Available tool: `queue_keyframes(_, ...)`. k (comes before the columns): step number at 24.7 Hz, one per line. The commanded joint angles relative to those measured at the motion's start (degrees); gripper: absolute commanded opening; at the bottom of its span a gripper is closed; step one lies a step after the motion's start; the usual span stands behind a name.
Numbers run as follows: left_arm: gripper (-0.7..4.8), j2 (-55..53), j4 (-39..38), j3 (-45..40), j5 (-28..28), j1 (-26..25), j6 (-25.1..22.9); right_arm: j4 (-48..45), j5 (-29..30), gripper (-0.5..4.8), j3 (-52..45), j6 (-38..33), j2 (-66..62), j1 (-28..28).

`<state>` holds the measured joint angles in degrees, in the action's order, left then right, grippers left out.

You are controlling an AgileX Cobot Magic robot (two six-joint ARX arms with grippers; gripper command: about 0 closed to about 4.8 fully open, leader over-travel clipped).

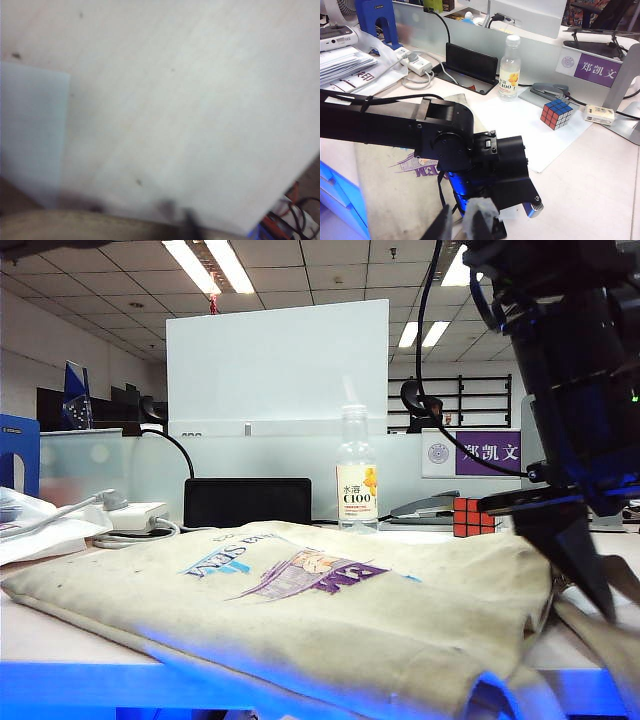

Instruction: Take the glasses case out of the canvas bag and put it on the table.

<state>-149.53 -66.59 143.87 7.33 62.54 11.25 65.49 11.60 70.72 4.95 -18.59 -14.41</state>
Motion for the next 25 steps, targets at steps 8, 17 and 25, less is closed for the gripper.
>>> queue_keyframes(8, -0.05, 3.2, 1.1, 0.3, 8.5, -0.5, -2.7, -0.5, -1.7, 0.58, -0.2, 2.6, 0.0, -1.4)
queue_keyframes(17, -0.05, 14.9, 2.0, 0.3, 11.7, -5.2, -4.1, 0.3, -12.2, 0.57, -0.6, 6.3, 0.0, -6.9)
queue_keyframes(25, -0.05, 25.9, 1.1, 0.3, 22.4, -13.7, -2.0, -3.7, -16.0, 0.39, -6.8, 8.0, 0.0, -12.2)
